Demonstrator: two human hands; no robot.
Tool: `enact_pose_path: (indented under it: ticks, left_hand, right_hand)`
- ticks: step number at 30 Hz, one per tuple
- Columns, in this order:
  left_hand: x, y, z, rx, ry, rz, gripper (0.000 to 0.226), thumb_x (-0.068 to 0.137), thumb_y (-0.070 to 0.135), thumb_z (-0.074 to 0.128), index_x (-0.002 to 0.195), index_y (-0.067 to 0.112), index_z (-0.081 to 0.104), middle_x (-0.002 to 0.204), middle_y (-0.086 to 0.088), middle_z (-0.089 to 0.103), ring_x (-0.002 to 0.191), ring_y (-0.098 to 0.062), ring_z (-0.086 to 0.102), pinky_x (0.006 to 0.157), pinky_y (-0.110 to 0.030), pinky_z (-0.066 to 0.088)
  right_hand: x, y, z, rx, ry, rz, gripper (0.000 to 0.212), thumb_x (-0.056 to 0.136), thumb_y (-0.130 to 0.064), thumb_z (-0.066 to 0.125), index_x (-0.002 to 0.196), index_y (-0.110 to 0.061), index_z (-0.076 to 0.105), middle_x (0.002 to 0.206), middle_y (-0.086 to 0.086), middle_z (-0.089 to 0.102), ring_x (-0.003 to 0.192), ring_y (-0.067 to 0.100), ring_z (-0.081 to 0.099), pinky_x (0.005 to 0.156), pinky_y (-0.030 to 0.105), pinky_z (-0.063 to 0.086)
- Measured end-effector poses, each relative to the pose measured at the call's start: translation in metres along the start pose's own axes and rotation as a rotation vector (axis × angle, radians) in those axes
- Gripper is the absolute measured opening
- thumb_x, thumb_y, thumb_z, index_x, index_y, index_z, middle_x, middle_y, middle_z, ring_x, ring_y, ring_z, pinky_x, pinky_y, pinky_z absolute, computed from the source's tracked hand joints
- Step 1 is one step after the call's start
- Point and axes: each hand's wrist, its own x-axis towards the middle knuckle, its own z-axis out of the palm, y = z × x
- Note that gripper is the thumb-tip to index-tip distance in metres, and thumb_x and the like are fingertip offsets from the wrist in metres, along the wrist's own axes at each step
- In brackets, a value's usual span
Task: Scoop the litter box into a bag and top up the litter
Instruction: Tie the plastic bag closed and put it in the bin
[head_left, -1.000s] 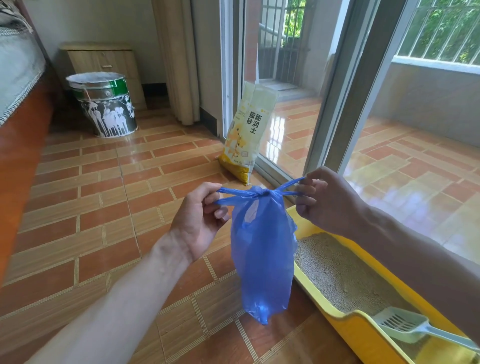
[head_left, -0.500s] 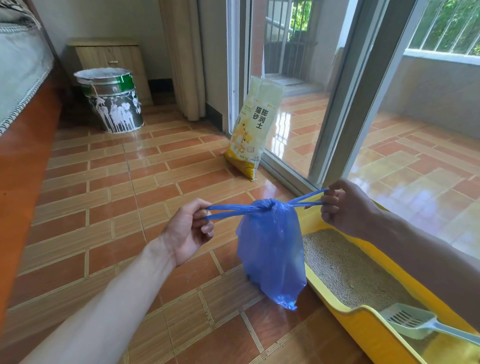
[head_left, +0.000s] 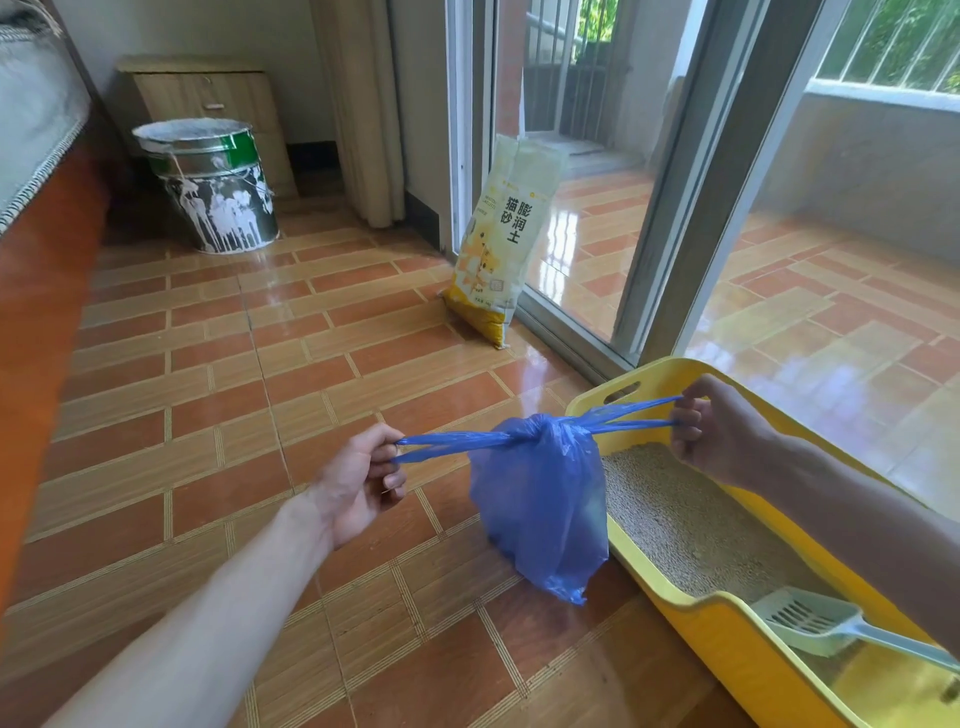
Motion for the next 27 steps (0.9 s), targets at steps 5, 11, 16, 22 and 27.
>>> enact_pose_path:
  ticks: [5,11,16,22,27]
  left_hand:
    - [0.003,-0.004,-0.003,0.029,-0.012,-0.01,0.05,0.09,0.02,0.061,0.047,0.024,0.037,0.051,0.005,0.024,0.049,-0.014,0.033,0.056,-0.029,0.034]
    - [0.004,-0.008,-0.003,0.073,-0.005,-0.024,0.049,0.091,0.021,0.06,0.051,0.026,0.032,0.051,0.005,0.023,0.048,-0.014,0.034,0.056,-0.029,0.034]
    - [0.005,-0.014,-0.003,0.093,-0.008,-0.038,0.049,0.092,0.021,0.06,0.052,0.026,0.033,0.051,0.006,0.024,0.05,-0.014,0.034,0.059,-0.031,0.034]
    - [0.008,-0.001,-0.004,0.057,0.0,-0.01,0.044,0.097,0.029,0.059,0.056,0.024,0.043,0.056,0.005,0.032,0.059,-0.014,0.04,0.064,-0.029,0.038]
    - [0.005,0.033,0.008,0.034,-0.003,0.151,0.036,0.1,0.027,0.057,0.066,0.019,0.05,0.073,-0.001,0.051,0.074,-0.018,0.052,0.078,-0.035,0.046]
  right_hand:
    - [-0.002,0.002,-0.008,-0.003,0.032,0.013,0.015,0.091,-0.021,0.043,0.077,-0.02,0.037,0.061,-0.005,0.028,0.049,0.01,0.024,0.057,0.024,0.027]
    - [-0.004,0.004,-0.016,-0.034,0.043,0.029,0.014,0.091,-0.02,0.042,0.079,-0.021,0.036,0.061,-0.005,0.03,0.049,0.01,0.025,0.058,0.025,0.026]
    - [-0.005,0.007,-0.025,-0.038,0.04,0.049,0.014,0.092,-0.019,0.042,0.081,-0.02,0.035,0.062,-0.004,0.03,0.05,0.01,0.027,0.058,0.026,0.027]
    - [-0.01,-0.001,-0.017,-0.047,-0.029,0.043,0.014,0.094,-0.021,0.044,0.081,-0.019,0.04,0.064,-0.004,0.034,0.054,0.012,0.03,0.057,0.025,0.035]
    - [-0.036,-0.02,0.0,-0.189,-0.109,-0.108,0.019,0.099,-0.024,0.052,0.08,-0.02,0.056,0.074,-0.003,0.054,0.067,0.014,0.05,0.073,0.028,0.044]
